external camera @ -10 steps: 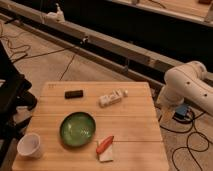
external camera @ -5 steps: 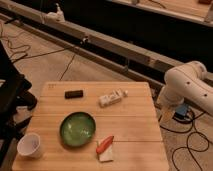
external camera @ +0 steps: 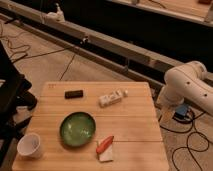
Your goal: Place the ceramic cup in the ceramic bowl
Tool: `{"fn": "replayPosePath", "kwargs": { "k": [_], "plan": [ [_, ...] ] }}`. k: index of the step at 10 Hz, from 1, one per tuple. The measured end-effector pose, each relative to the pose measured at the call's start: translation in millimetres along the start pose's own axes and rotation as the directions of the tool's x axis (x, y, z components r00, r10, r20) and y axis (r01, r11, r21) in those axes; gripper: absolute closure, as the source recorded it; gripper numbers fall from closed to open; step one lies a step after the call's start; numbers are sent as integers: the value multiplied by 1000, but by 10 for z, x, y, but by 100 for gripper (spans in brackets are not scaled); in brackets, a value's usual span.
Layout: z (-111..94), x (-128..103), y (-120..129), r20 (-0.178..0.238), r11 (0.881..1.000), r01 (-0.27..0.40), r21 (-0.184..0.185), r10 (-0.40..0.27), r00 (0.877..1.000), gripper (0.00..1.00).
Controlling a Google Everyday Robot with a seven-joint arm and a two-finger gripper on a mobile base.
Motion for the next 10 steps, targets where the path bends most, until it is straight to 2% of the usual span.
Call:
{"fn": "replayPosePath", "kwargs": {
  "k": [8,10],
  "plan": [
    [-12,2,-6,-2,1000,1,2,-1,1000,35],
    [-74,-5,-73,-19,1000,17,13,-17,1000,35]
  ]
}}
